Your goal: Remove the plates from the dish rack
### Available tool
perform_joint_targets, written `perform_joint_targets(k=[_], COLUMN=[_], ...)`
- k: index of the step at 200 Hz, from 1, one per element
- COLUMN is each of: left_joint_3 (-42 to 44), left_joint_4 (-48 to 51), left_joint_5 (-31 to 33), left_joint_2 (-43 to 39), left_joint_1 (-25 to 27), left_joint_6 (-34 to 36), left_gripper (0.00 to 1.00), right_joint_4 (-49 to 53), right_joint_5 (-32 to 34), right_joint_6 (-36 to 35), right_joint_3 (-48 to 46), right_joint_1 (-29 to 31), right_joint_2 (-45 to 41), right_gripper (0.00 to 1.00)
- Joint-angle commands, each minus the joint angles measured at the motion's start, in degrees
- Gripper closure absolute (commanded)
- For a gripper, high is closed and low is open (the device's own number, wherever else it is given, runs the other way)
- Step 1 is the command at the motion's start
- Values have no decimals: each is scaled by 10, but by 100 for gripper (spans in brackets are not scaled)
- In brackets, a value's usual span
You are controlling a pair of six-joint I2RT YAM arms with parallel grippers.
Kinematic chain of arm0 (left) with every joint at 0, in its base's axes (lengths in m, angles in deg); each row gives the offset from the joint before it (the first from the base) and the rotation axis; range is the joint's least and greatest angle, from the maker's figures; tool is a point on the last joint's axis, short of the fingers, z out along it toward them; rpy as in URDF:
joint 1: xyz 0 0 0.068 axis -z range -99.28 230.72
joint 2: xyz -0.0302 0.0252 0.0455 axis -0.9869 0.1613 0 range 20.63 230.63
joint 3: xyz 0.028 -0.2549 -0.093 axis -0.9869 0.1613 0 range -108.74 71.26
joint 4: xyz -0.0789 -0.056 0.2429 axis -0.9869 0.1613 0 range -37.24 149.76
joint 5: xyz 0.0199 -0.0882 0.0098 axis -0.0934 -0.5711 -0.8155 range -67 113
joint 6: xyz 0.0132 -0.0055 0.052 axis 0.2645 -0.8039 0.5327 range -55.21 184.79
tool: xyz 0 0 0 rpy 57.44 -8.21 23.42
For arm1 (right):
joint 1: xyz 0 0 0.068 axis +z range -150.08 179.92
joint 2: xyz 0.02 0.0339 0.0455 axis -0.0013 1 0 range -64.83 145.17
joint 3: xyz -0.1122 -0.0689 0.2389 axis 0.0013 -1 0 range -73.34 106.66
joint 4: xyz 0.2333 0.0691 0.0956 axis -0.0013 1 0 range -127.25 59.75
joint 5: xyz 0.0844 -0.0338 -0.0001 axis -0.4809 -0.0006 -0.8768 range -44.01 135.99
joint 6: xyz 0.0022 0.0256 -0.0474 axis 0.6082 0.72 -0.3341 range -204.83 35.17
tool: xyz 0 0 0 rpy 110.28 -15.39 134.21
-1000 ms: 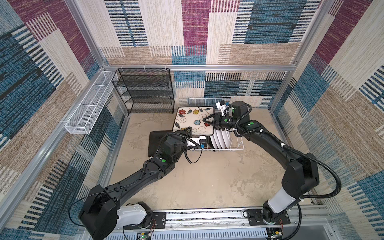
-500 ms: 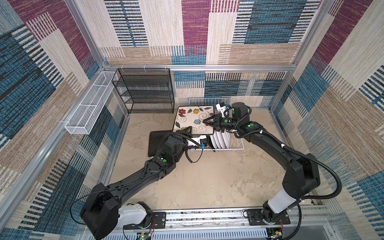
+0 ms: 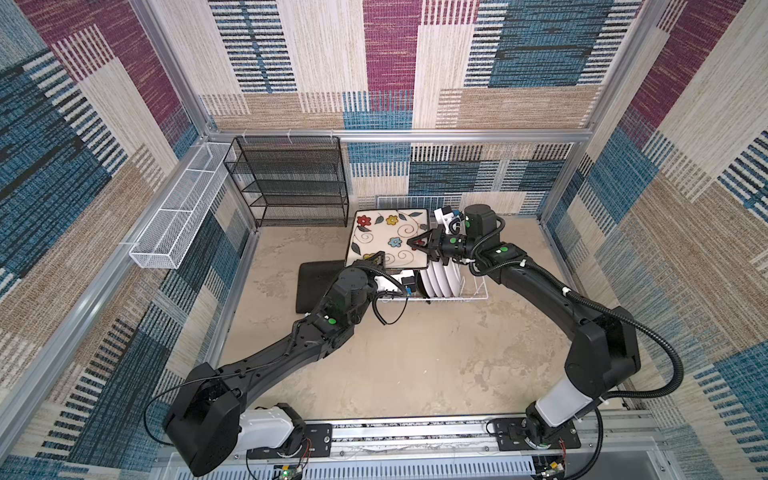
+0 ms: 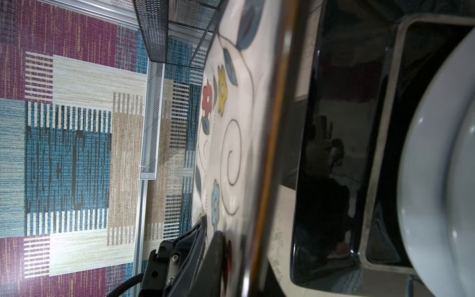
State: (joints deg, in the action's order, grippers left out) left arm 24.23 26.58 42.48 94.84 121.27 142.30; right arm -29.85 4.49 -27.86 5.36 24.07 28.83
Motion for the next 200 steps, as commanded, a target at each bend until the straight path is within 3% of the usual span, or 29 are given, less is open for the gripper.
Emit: perform_joint_targets(k=[1, 29, 68, 130, 168, 200], left_joint_3=[-6, -5, 0, 20, 32, 39], left_joint_4=[-114, -121, -124, -125, -115, -51], left_joint_5=[-1, 3, 3, 9, 10, 10], left_joint_2=[3, 6, 7, 4, -4, -32], left_joint_1=[0, 1, 0, 0, 1, 1], left_joint_6=[-9, -17, -22, -39, -61, -115], left_gripper=[98, 93, 72, 47, 23, 15], right_joint_4=[-57, -70, -115, -171, -193, -207], right_joint_5=[-50, -54, -52, -37, -26, -12], right_joint_6=[-48, -40, -12, 28, 41, 50], right_joint_3=[-1, -1, -17, -31, -32, -31], right_joint_1=[3, 3, 2, -6, -16, -26], right_joint_2=[-7, -9, -15, -25, -31, -33], right_gripper=[96, 100, 100, 100, 100, 100])
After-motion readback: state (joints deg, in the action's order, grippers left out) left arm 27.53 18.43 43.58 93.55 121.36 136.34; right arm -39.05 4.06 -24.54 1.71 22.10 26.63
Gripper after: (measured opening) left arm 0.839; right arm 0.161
